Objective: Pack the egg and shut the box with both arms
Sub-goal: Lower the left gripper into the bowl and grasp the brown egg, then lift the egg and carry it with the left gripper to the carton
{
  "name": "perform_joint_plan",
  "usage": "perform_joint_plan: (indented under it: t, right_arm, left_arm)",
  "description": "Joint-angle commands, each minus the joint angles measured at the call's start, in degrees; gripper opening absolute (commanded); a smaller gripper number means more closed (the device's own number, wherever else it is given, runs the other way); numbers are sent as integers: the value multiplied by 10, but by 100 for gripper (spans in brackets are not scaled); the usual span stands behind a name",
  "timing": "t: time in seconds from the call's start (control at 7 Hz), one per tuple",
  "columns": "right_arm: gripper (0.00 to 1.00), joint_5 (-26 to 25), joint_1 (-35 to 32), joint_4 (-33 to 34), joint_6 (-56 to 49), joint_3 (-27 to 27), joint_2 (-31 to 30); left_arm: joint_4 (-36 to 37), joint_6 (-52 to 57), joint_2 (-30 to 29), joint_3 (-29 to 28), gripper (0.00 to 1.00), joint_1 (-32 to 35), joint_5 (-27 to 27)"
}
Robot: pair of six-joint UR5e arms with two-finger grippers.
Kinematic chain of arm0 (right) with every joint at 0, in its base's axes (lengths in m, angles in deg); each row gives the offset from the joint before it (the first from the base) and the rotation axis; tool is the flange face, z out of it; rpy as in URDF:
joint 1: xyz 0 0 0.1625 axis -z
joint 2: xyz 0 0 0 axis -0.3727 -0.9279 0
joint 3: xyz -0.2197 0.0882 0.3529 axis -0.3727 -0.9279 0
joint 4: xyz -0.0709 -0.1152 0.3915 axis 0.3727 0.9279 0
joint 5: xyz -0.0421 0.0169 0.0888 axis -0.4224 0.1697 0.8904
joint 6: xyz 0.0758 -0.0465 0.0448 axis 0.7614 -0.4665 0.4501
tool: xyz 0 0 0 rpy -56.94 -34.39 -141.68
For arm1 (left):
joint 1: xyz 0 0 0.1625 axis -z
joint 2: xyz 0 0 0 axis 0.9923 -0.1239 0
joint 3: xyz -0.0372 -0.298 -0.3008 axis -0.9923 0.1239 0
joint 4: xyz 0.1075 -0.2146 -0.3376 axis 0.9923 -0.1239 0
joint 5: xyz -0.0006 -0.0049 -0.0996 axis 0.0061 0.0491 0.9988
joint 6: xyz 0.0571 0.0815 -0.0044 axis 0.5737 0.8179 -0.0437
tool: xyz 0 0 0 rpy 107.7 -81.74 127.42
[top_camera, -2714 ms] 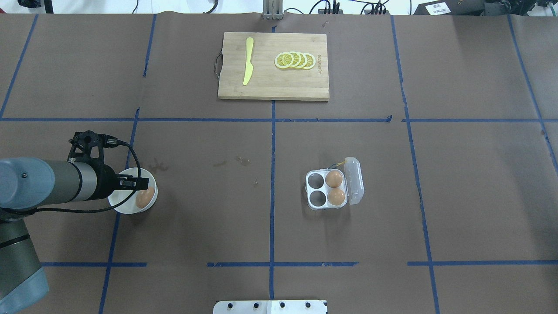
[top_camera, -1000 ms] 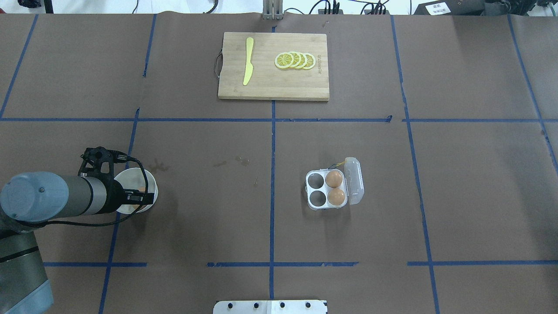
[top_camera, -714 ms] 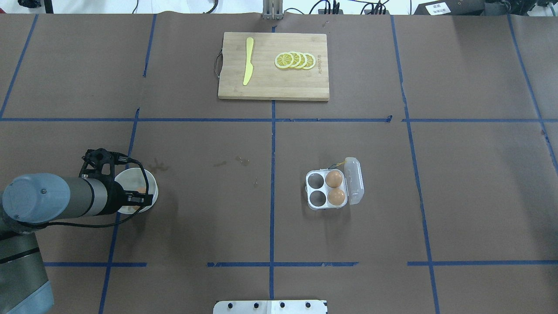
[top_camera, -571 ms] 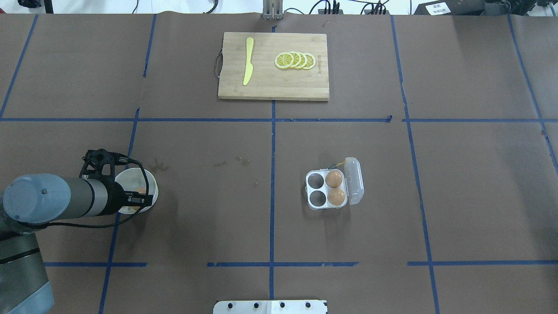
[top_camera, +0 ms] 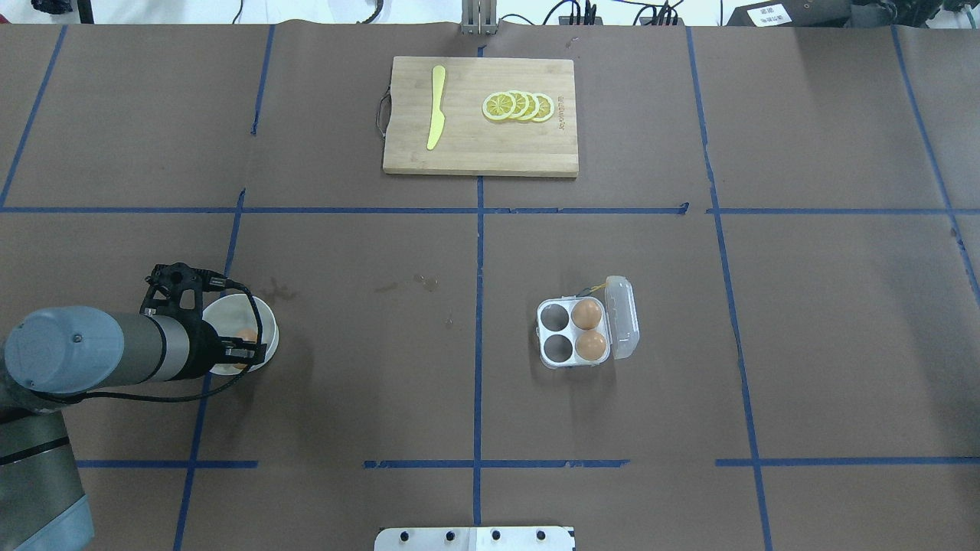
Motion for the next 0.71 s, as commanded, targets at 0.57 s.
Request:
perform_joint_plan:
  t: [0.57]
  right_arm:
    - [100, 0, 0, 0, 1, 1, 4]
  left_arm:
    - [-1, 49, -65, 37, 0, 80, 4]
